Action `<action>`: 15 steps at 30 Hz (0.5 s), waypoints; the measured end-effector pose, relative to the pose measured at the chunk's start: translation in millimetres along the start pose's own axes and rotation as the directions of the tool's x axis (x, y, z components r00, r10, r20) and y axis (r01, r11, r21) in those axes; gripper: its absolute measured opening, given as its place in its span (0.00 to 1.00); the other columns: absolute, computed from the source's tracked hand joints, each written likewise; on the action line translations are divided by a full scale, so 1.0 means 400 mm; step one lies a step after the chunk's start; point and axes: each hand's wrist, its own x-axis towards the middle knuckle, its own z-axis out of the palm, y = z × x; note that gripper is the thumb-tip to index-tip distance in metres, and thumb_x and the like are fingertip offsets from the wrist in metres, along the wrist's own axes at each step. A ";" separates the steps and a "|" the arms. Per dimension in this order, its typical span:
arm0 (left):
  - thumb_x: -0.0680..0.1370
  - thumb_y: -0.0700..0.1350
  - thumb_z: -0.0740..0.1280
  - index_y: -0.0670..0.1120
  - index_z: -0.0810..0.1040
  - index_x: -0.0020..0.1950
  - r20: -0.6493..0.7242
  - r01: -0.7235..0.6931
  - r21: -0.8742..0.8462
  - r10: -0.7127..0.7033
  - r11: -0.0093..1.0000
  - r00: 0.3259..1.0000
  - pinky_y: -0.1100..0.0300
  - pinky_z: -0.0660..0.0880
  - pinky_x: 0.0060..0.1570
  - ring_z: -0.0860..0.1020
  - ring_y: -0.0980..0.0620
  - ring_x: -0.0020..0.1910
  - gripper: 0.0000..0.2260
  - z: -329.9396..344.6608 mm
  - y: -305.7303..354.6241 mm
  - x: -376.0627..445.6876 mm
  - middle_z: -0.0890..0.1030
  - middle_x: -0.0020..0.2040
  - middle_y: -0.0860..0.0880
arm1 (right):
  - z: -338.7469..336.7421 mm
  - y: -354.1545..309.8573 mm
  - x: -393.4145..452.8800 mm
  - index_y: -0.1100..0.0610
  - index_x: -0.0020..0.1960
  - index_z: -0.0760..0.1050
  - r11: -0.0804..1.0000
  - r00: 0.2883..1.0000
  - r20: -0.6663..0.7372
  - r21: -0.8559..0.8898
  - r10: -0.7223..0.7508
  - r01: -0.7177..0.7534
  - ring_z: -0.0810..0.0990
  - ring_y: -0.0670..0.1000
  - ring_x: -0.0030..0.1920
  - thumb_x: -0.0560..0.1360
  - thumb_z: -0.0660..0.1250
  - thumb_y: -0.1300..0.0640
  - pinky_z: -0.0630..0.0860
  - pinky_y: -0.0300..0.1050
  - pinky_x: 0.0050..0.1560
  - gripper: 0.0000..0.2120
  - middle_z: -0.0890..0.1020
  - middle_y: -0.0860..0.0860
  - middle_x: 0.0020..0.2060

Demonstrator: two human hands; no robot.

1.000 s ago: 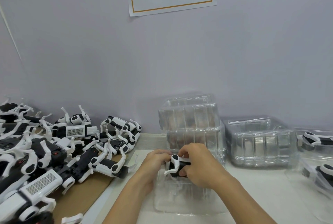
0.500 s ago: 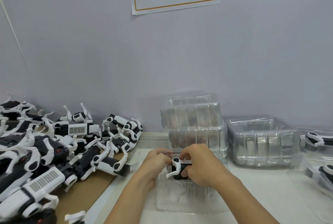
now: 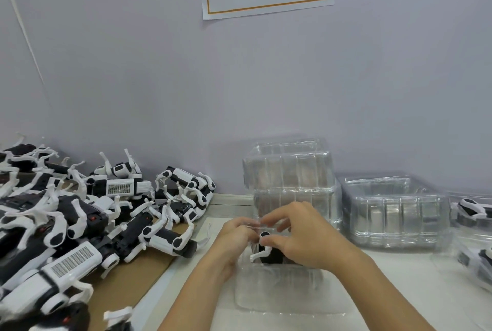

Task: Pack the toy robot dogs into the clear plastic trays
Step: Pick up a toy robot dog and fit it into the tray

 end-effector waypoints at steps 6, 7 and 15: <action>0.71 0.29 0.63 0.40 0.82 0.53 0.011 -0.011 -0.033 0.011 0.999 1.000 0.59 0.76 0.37 0.83 0.46 0.45 0.16 0.004 0.004 -0.005 0.85 0.47 0.41 | 0.054 -0.024 0.000 0.42 0.47 0.85 0.999 0.996 -0.087 -0.021 0.023 -0.025 0.76 0.42 0.40 0.71 0.76 0.47 0.72 0.37 0.45 0.04 0.76 0.39 0.37; 0.70 0.28 0.63 0.40 0.82 0.53 0.014 -0.013 -0.032 0.013 0.999 1.000 0.59 0.76 0.37 0.83 0.47 0.45 0.16 0.004 0.004 -0.007 0.85 0.47 0.42 | 0.056 -0.025 0.001 0.42 0.46 0.86 0.999 0.995 -0.095 -0.013 0.033 -0.035 0.76 0.42 0.40 0.71 0.76 0.47 0.73 0.37 0.45 0.05 0.75 0.39 0.36; 0.70 0.29 0.63 0.41 0.81 0.54 0.022 -0.013 -0.007 0.013 1.000 1.000 0.57 0.78 0.41 0.84 0.46 0.47 0.16 0.003 0.003 -0.005 0.87 0.46 0.43 | 0.046 -0.036 -0.004 0.42 0.45 0.86 0.996 0.994 -0.074 0.010 0.085 -0.084 0.81 0.41 0.39 0.69 0.78 0.46 0.77 0.37 0.45 0.05 0.81 0.40 0.35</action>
